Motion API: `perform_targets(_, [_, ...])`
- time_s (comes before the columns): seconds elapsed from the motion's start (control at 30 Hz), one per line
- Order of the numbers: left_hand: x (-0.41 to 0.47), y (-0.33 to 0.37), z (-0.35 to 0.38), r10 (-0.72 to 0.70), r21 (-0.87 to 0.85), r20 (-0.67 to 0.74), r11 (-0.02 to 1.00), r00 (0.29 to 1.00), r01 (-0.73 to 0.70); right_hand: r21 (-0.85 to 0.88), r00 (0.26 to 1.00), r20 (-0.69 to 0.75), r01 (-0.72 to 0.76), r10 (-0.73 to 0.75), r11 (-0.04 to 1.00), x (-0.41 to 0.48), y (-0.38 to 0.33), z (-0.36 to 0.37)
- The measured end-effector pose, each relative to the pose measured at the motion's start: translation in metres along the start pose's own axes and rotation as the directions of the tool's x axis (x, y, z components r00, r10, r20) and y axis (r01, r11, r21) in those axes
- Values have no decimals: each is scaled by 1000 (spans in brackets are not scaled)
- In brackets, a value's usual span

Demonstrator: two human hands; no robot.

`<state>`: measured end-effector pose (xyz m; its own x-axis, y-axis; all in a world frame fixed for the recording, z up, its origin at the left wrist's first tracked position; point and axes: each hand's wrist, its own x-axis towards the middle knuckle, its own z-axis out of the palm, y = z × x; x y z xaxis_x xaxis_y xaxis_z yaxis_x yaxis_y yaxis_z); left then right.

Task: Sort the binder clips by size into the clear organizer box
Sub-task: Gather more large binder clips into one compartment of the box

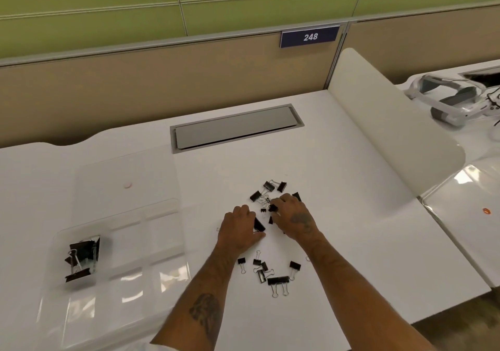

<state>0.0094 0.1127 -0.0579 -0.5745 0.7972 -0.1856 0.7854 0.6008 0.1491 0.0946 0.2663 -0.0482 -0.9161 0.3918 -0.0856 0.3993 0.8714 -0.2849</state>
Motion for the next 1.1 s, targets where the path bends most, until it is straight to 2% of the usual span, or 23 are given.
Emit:
perform_targets(0.1, [2,1,-3,-4,-63,9,998,1000,5,270,991,-18,-126,136,955,0,4,-11])
perform_targets(0.23, [2,-2,-11,-73,-351,-17,934,997,62,497,957,-26,-239,289,834,1,11,-21])
perform_targets(0.4, [2,-5,-31,-193,-645,-129,761,973,66,628,942,-26,-246,336,738,0,5,-38])
perform_targets(0.53, [-7,-9,-50,-288,-849,-93,522,953,75,754,941,-42,-191,336,629,0,-6,-48])
perform_targets(0.6, [-15,-10,-61,-324,-884,-113,464,939,53,764,943,-23,-197,331,614,1,-14,-52])
perform_targets(0.73, [-37,-19,-76,-436,-912,-155,409,886,42,751,956,-33,-167,290,638,8,-36,-54])
perform_targets(0.83, [-59,-37,-80,-510,-912,-172,405,843,59,760,974,-32,-122,224,639,9,-59,-51])
perform_targets(0.97, [-96,-69,-79,-592,-900,-207,427,779,85,841,992,18,-84,128,534,5,-98,-41])
perform_targets(1.1, [-134,-108,-76,-672,-873,-250,467,697,137,809,998,37,-65,60,584,5,-148,-32])
